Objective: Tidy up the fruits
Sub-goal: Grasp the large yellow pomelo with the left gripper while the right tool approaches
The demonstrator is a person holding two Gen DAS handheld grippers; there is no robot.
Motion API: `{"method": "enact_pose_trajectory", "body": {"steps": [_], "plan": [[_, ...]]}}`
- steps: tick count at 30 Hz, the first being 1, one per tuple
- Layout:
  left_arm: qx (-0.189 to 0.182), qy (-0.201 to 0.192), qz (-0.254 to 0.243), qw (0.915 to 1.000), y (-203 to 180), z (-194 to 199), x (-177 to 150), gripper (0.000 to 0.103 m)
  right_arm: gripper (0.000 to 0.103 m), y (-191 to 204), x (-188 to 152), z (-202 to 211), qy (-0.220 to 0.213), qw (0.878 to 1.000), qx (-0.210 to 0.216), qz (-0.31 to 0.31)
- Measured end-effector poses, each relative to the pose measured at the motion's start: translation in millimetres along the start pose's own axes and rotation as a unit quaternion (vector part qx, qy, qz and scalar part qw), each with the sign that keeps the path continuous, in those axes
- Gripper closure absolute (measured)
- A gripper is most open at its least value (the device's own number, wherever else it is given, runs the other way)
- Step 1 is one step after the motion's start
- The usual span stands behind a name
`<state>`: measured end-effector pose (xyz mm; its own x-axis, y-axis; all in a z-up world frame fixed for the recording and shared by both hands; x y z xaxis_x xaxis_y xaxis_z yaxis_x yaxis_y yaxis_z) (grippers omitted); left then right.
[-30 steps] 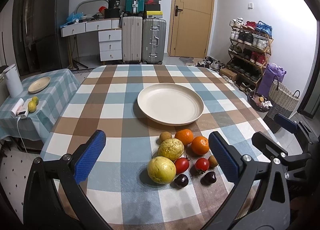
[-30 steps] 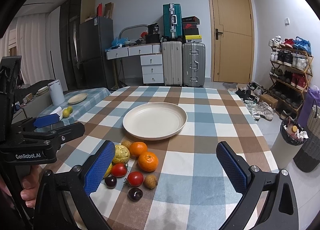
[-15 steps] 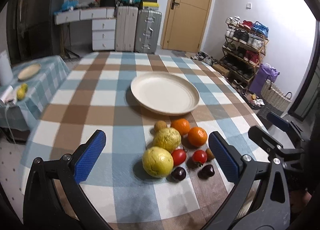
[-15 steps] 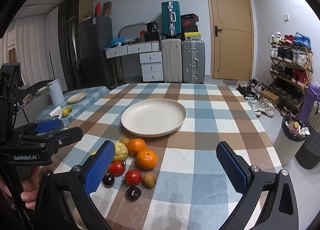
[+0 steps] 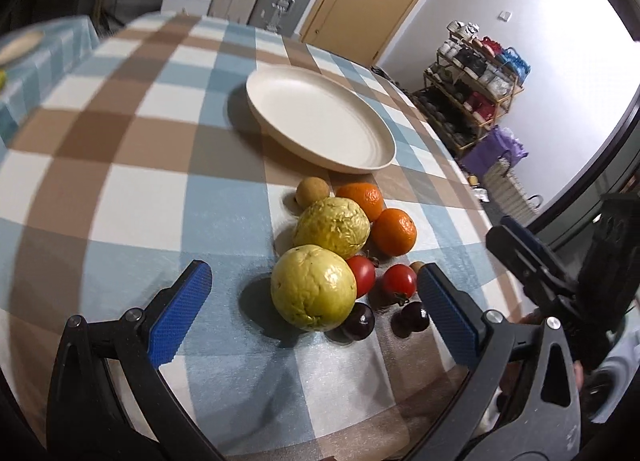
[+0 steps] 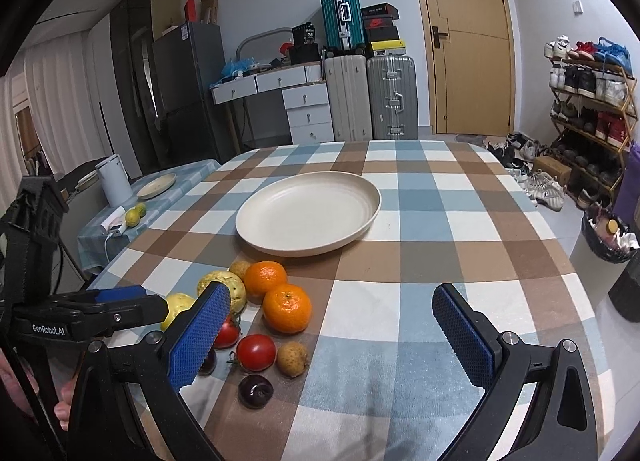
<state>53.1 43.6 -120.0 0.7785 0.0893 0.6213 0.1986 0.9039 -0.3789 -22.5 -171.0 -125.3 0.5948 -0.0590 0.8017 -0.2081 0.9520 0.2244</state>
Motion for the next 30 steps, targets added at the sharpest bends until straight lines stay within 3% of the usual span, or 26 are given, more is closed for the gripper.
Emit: {"method": "enact_pose_trajectory", "body": {"steps": [3,10,12,15,18,30], "plan": [[-0.023,0.008,0.018,0.9995,9,-7,1,0.003,0.000,-3,0,-7,0.006,1.000,0.002,-0.005],[-0.071,0.029,0.028,0.9966,17,-18,2,0.024,0.000,-7,1,-24,0.021,1.000,0.007,-0.012],[-0.082,0.033,0.027,0.9958,18,-20,3,0.032,0.000,-6,2,-25,0.021,1.000,0.008,-0.009],[-0.086,0.045,0.017,0.9951,19,-26,2,0.056,0.000,-5,3,-27,0.020,1.000,0.010,-0.007],[-0.102,0.046,0.022,0.9934,23,-30,3,0.057,0.000,-4,4,-30,0.024,1.000,0.012,-0.007],[-0.096,0.010,0.000,0.9953,20,-16,16,0.058,0.000,11,8,-39,0.045,0.998,0.033,0.002]]}}
Point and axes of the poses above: each gripper's, at about its wrist camera, not at the fingertips, and z roughly against the way its jaws point, y to its left, x to its top, the point moved 2 cm from there along -z, roughly the way its jaws point, and after that the axes turned 8 degrees about -z, right-handed, at the moved point
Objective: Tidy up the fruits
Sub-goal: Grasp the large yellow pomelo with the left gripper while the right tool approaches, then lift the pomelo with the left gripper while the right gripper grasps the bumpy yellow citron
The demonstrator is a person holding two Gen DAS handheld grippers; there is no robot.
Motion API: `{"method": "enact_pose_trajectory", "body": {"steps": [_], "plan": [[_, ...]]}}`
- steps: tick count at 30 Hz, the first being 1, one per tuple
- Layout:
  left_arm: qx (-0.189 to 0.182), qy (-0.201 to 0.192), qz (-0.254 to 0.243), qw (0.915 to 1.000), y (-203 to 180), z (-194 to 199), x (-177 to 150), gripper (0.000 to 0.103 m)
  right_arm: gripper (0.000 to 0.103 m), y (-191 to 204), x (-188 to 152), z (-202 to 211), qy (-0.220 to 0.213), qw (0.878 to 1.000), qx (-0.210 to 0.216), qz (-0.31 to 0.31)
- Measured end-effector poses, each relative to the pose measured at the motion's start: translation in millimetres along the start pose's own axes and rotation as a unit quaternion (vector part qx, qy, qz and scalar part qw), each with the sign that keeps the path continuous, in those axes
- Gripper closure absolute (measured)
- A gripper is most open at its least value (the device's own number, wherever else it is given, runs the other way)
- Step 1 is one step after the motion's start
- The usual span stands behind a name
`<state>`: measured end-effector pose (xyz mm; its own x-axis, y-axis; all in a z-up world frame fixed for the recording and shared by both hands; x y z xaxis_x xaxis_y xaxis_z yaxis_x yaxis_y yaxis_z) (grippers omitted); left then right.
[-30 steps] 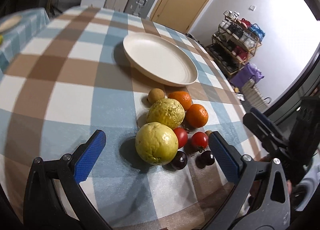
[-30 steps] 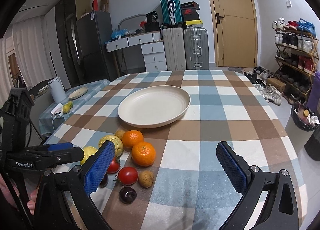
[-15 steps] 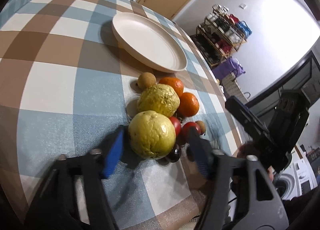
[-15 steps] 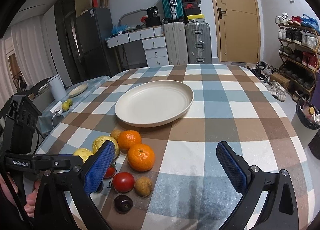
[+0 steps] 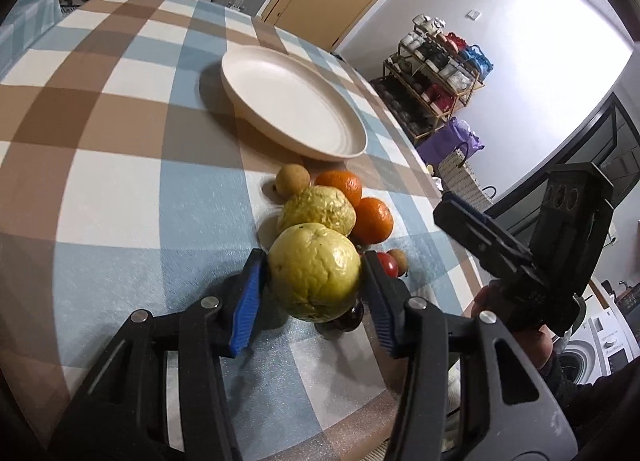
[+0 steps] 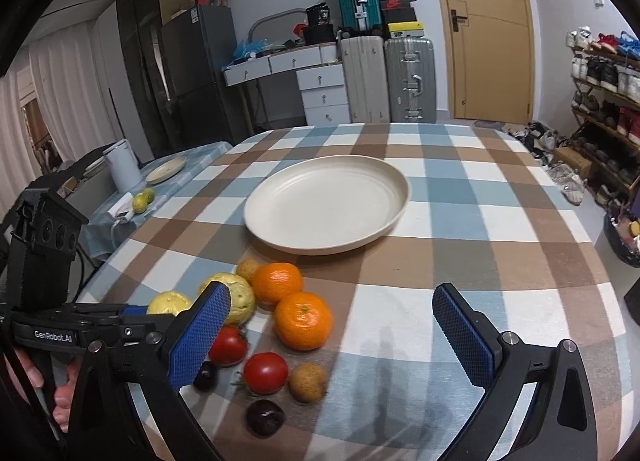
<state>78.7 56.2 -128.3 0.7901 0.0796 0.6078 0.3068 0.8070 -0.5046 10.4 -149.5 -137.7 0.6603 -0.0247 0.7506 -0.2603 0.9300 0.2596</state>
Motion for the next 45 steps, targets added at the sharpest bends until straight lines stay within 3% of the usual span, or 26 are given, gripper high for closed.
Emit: {"method": "enact_pose_trajectory", "body": {"steps": [8,15,21,24,33,35,38,45], "plan": [[0.010,-0.033,-0.008,0.9994,15,35,0,0.058,0.000,27,4,-7,0.044,0.997,0.067,-0.011],[0.044,-0.053,-0.003,0.9976,33,65,-3,0.058,0.000,62,-3,-18,0.070,0.995,0.068,0.027],[0.053,-0.063,0.005,0.9966,44,77,-6,0.057,0.006,88,-14,-36,0.078,0.992,0.018,0.093],[0.052,-0.064,0.008,0.9966,46,78,-10,0.057,0.015,96,-20,-44,0.081,0.989,-0.012,0.126],[0.055,-0.062,0.011,0.9965,50,75,-12,0.057,0.025,118,-36,-58,0.061,0.969,-0.079,0.228],[0.056,-0.063,0.009,0.9964,50,74,-12,0.057,0.031,122,-39,-61,0.058,0.963,-0.089,0.248],[0.056,-0.062,0.008,0.9965,51,73,-10,0.057,0.033,125,-43,-65,0.057,0.956,-0.102,0.269],[0.061,-0.059,0.008,0.9964,52,70,-8,0.057,0.046,123,-46,-71,0.064,0.952,-0.111,0.280]]}}
Point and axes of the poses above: each gripper's, at about its wrist camera, not at the fingertips, and z roughly against the way its jaws point, y to its left, x to its top, the point moved 2 cm from there along -z, roughly the way its jaws point, and after that the axes turned 8 degrees about -z, right-handed, at the moved point
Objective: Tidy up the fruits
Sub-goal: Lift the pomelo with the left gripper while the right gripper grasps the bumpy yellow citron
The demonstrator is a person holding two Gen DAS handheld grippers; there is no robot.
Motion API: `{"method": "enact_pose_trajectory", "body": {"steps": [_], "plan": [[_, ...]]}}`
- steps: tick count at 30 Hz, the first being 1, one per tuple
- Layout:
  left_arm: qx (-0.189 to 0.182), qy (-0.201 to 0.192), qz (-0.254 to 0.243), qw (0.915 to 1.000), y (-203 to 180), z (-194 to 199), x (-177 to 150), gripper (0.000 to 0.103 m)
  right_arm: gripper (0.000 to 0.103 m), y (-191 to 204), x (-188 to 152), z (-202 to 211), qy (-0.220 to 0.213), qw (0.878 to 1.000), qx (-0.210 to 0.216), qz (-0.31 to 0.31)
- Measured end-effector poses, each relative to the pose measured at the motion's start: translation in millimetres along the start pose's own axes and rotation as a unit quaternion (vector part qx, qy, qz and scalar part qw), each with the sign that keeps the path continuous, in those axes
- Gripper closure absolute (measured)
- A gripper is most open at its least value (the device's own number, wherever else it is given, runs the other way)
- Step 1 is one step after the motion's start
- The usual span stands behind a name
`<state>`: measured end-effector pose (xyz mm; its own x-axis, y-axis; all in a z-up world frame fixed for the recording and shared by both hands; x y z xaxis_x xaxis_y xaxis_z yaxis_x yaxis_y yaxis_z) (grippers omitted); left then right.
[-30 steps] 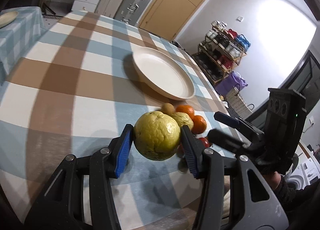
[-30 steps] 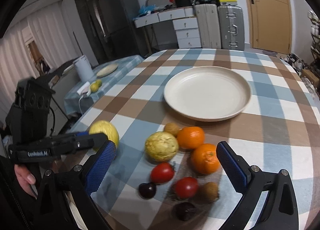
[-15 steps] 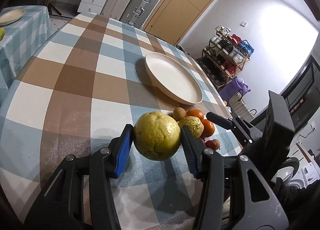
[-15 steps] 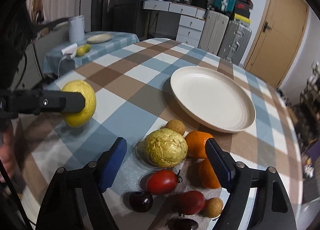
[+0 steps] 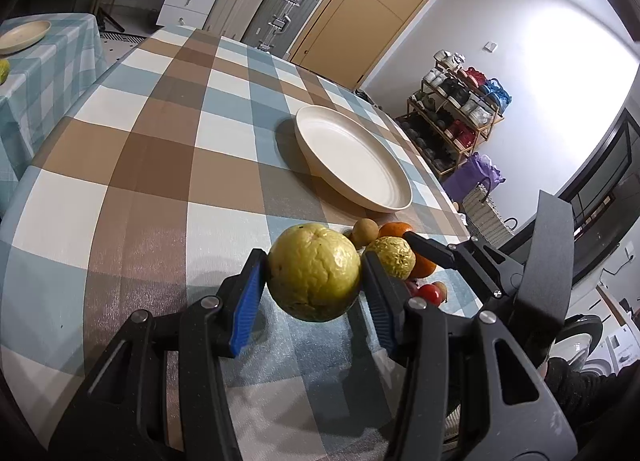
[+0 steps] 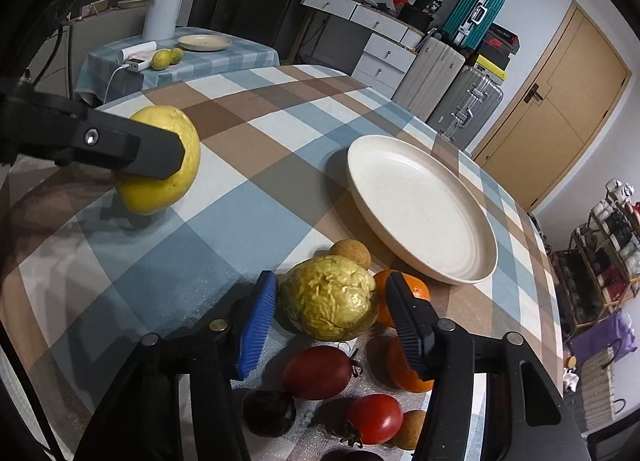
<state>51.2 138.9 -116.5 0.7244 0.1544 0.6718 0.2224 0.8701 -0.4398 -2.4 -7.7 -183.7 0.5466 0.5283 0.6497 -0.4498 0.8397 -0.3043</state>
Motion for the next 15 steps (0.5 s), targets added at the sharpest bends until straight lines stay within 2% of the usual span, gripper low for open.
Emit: {"method": "enact_pose_trajectory", "body": {"steps": [6,15], "plan": [[0.003,0.002,0.001,1.0000,0,-2,1,0.057,0.049,6,-5,2,-0.009,1.000,-0.010,0.025],[0.007,0.004,-0.001,1.0000,-1,-3,4,0.057,0.050,-1,-3,10,-0.023,0.999,0.025,-0.003]]}}
Point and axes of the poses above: each gripper's, at about its wrist camera, not at the fingertips, and z roughly against the way its jaws point, y to its left, x to its top, the point moved 2 cm from there along -z, roughly the way its jaws point, and after that the axes turned 8 degrees about -z, right-handed, at the moved point
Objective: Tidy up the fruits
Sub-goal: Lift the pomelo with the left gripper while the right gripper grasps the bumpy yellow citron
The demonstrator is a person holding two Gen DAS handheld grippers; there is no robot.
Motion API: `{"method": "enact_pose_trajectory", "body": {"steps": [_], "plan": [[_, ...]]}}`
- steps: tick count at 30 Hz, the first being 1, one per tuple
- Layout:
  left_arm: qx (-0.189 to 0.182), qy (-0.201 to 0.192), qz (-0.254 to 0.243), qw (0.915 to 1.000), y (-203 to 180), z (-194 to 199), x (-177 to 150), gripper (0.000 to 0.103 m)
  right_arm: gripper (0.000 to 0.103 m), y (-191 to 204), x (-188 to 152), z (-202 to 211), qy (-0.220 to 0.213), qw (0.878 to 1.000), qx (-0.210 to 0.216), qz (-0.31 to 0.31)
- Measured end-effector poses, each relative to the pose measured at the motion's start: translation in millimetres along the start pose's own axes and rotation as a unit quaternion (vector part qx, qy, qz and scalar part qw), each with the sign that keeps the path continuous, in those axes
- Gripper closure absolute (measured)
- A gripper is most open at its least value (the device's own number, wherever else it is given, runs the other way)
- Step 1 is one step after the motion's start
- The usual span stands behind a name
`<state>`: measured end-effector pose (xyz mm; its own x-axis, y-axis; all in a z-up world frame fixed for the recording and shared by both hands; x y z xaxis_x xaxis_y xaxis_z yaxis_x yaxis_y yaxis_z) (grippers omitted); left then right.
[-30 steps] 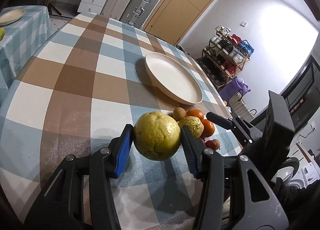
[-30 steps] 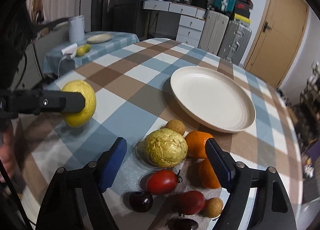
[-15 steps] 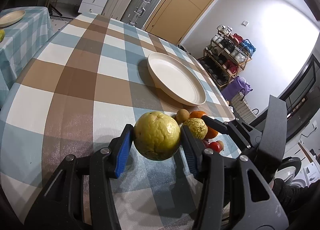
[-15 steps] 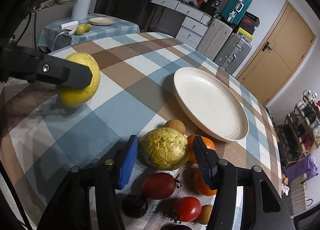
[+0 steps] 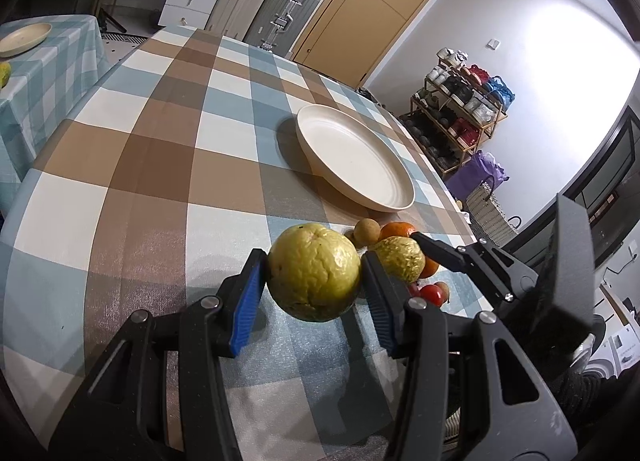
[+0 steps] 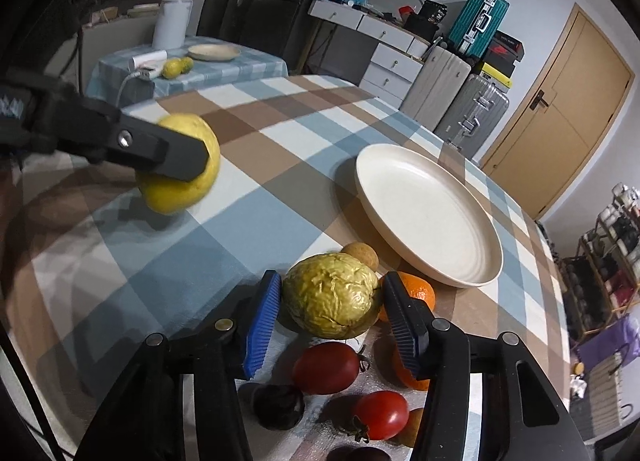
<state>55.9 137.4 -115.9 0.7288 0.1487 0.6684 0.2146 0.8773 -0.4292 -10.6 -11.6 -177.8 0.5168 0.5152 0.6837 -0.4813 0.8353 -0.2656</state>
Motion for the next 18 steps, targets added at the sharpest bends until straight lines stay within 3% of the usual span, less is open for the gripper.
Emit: {"method": "enact_pose_trajectory", "body": {"steps": [7,18], "plan": [[0.006,0.003,-0.007,0.9999,-7,-4,5,0.057,0.050,-14,8,12,-0.019,0.998,0.035,-0.051],[0.013,0.008,-0.016,0.9997,-27,-22,30,0.057,0.050,-59,16,32,-0.057,0.985,0.086,-0.141]]}}
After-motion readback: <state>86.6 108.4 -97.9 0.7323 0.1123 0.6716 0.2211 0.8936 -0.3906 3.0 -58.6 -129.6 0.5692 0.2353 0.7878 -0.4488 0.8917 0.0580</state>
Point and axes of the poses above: each gripper's, at about its wrist camera, not at the fingertips, and z roughly against the way its jaws point, y to its left, x to its top, the point moved 2 cm from there along -z, roughly the way its jaws point, and after that the axes turned 8 degrees about -z, right-handed, at the moved point
